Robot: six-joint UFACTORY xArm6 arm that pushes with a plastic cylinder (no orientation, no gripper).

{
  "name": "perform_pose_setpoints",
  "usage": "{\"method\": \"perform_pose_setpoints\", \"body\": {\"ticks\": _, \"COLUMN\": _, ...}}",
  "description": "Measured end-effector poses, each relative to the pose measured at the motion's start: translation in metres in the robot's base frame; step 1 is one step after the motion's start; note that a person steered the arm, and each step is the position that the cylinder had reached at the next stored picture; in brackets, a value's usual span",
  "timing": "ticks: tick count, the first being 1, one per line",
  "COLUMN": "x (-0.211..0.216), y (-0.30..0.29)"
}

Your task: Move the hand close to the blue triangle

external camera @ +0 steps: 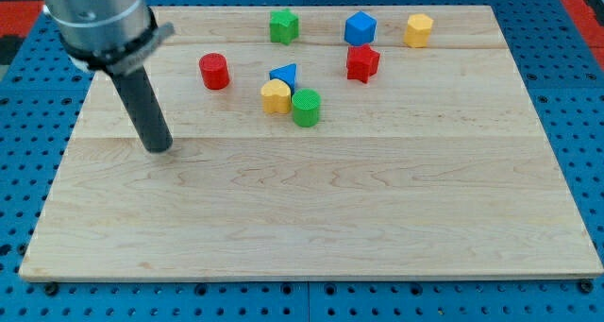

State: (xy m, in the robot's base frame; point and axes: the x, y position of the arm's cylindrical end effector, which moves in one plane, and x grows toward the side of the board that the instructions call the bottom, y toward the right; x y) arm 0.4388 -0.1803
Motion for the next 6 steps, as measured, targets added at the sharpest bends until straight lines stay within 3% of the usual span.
{"method": "perform_pose_setpoints", "body": {"ticks": 2, "x": -0.052, "y": 0.107}}
{"method": "perform_pose_setpoints", "body": {"ticks": 4, "x": -0.063, "y": 0.078}}
{"method": "perform_pose_setpoints", "body": {"ticks": 6, "x": -0.097, "y": 0.104}}
